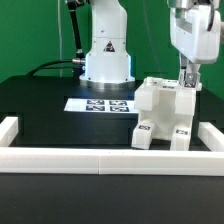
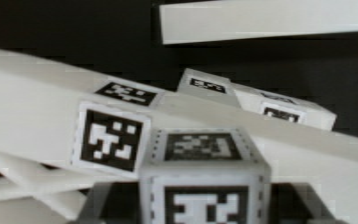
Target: Assemble chair
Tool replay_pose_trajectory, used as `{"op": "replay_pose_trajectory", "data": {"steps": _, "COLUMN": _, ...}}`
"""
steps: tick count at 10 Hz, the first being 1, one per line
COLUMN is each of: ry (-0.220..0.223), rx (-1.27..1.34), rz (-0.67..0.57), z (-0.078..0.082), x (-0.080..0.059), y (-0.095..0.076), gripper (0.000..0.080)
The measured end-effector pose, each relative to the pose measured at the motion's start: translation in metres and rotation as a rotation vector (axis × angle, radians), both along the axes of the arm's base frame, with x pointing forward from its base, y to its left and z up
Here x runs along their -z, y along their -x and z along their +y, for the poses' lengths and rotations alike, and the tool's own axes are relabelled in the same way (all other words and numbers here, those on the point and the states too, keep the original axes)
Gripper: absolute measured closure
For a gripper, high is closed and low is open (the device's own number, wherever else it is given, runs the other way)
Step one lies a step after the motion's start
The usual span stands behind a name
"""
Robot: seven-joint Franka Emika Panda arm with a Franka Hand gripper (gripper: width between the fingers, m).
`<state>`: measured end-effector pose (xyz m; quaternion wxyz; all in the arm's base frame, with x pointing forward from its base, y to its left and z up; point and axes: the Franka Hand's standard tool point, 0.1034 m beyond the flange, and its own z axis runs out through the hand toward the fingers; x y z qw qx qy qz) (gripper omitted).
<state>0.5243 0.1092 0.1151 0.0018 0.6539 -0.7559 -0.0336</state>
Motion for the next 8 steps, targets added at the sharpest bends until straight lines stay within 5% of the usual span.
{"op": "replay_pose_trajectory", "data": {"steps": 4, "ry": 0.0, "rx": 0.115, "rz": 0.006, "z": 0.0033, "x": 0.0009, "y": 0.0006, "gripper": 0.049}}
{"op": "replay_pose_trajectory", "data": {"steps": 5, "ry": -0.002, "rx": 0.074, "rz": 0.006, "z": 0.0033, "x": 0.0012, "y": 0.0011, "gripper": 0.0287}}
{"op": "replay_pose_trajectory", "data": {"steps": 6, "ry": 0.008, "rx": -0.002, "rz": 0.046, "z": 0.0046, "x": 0.0004, "y": 0.0054, "gripper": 0.0193}}
{"op": "replay_pose_trajectory", "data": {"steps": 8, "ry": 0.001, "rx": -0.166, "rz": 0.029, "z": 0.0063, "x": -0.0022, "y": 0.0007, "gripper": 0.0163}}
